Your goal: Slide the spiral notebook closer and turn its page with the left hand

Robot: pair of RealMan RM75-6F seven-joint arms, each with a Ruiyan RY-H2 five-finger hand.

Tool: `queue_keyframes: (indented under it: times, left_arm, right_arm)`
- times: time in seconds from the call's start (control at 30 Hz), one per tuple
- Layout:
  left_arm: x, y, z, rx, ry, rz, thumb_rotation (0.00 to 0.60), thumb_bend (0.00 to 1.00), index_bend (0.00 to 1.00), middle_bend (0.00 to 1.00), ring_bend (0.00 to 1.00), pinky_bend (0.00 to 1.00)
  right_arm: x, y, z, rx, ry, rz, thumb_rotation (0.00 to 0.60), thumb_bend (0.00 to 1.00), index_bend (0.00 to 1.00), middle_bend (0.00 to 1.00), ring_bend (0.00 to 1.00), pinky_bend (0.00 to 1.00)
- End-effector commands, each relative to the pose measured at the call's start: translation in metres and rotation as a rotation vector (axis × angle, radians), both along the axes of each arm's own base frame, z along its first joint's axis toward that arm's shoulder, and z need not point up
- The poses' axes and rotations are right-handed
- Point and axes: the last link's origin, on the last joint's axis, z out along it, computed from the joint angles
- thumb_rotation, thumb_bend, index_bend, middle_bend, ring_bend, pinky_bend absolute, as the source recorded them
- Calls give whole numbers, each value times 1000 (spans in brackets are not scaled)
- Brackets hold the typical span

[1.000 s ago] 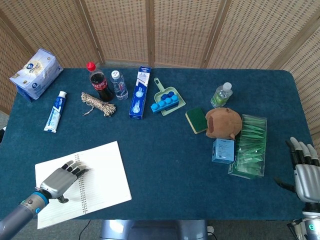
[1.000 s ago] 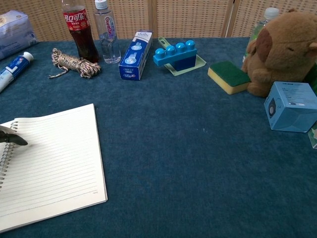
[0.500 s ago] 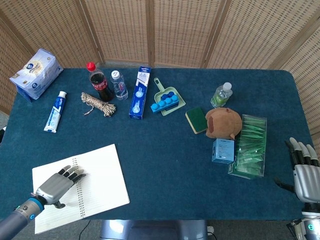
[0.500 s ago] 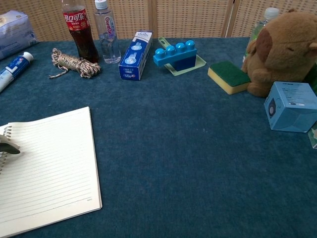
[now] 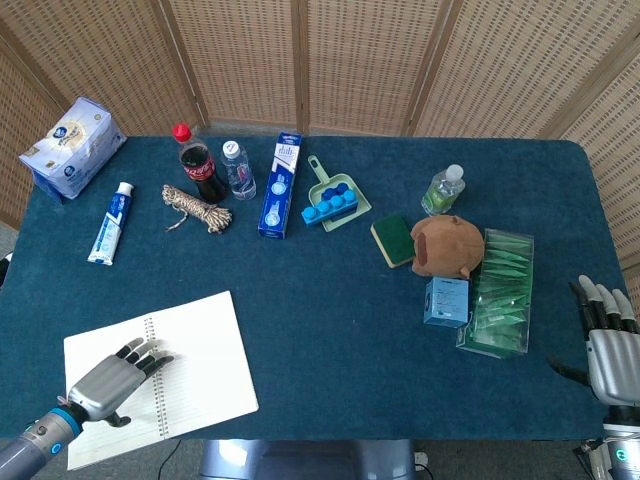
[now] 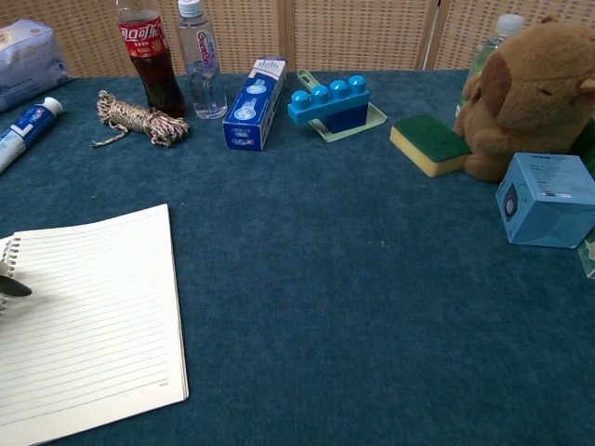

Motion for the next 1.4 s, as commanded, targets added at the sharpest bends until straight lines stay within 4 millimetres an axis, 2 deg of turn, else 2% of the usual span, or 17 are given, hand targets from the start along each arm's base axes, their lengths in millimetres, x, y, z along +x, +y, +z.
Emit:
queue_keyframes:
  times: [0.03,0.37,0.57,0.77,0.9,1.1,1.27,1.4]
  left_arm:
    - [-4,-12,4,32,-32,-70,600,0,8,2,0,0]
    - [-28,-61,7,93,-110,-279,600,0,0,0,0,0]
    - [-48,-88,5,78,-127,-329,600,0,0,0,0,0]
    - [-65,-119,3,75,-220,-397,600,0,0,0,0,0]
    - [-72,-129,4,67,-248,-433,600,0,0,0,0,0]
    - [-95,-148,8,13,-177,-420,600,0,0,0,0,0]
    - [-106,-154,16,20,-129,-444,600,0,0,0,0,0]
    - [-115,-149,24,91,-71,-445,600,0,0,0,0,0]
  right_arm:
    - [0,0,0,1,-1,1,596,0,0,0,0,0]
    - [1,1,-1,7,-8,3,597,0,0,0,0,0]
    - [1,1,0,7,-18,5,597,0,0,0,0,0]
    - [1,1,0,18,-22,2,596,0,0,0,0,0]
    - [1,2,0,20,-26,2,597,0,0,0,0,0]
    - [2,3,1,21,-38,4,596,0,0,0,0,0]
    - [2,4,2,23,-48,3,596,0,0,0,0,0]
    - [2,3,3,22,-55,4,598,0,0,0,0,0]
